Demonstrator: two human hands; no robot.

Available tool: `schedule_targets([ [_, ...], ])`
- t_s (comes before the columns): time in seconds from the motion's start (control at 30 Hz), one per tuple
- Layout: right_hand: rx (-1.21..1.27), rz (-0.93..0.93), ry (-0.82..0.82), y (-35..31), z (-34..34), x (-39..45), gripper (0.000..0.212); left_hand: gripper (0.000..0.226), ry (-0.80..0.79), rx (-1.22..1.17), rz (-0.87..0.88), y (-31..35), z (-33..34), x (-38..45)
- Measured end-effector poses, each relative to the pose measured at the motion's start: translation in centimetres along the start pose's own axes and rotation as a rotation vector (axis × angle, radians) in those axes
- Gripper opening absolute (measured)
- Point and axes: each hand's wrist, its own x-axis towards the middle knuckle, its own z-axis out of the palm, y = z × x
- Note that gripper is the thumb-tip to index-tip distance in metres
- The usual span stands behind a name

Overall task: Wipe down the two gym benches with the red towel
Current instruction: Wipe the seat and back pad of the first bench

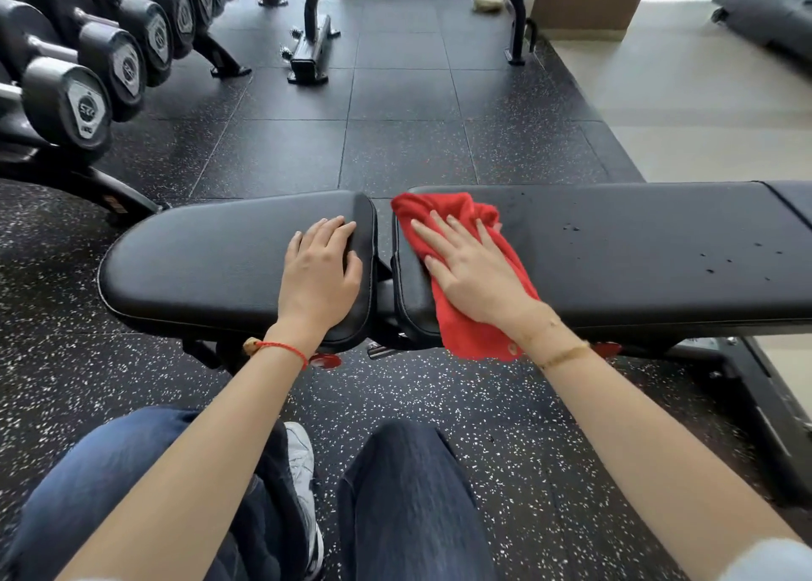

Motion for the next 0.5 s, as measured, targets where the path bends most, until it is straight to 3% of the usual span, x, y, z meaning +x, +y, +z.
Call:
schedule_targets([
  [0.13, 0.001, 0.049, 0.026, 3.9, -0.9, -3.1, 0.053, 0.044, -0.008, 0.011, -0.004, 0.0, 0.0, -0.1],
  [0.33, -0.035, 0.398, -0.007, 9.4, -2.6, 3.7, 0.053, 0.044, 0.011, 0.038, -0.011, 0.7, 0.0, 0.0],
  [0.5, -0.026, 0.167, -0.019, 3.2, -0.7, 4.9, 0.054, 0.043, 0.028, 0.019, -0.004, 0.4, 0.2, 0.0],
])
